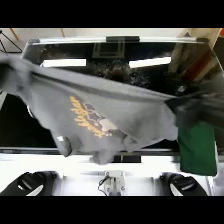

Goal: Fold the shirts.

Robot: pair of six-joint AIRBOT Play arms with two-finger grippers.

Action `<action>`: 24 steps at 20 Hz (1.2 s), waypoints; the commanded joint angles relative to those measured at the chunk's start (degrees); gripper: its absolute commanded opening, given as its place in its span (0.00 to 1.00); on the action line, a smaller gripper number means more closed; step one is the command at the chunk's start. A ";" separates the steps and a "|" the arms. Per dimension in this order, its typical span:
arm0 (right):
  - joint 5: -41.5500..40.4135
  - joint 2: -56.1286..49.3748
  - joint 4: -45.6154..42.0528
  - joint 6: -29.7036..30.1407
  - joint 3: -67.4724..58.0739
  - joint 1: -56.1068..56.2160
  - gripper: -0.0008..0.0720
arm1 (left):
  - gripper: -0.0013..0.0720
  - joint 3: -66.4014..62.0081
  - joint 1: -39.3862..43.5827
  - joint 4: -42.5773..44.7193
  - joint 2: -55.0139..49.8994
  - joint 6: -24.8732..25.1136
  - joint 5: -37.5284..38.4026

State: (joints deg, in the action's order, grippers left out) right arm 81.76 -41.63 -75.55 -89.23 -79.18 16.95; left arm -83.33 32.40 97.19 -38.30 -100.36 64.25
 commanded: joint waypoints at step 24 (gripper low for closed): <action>-3.74 -30.82 6.19 5.38 24.48 -18.82 0.71 | 0.96 36.20 -19.04 -25.79 -21.07 -1.51 9.38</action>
State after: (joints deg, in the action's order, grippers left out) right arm 78.61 -75.68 -73.34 -85.78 -63.07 1.91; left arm -60.16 14.70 83.31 -64.99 -103.09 76.51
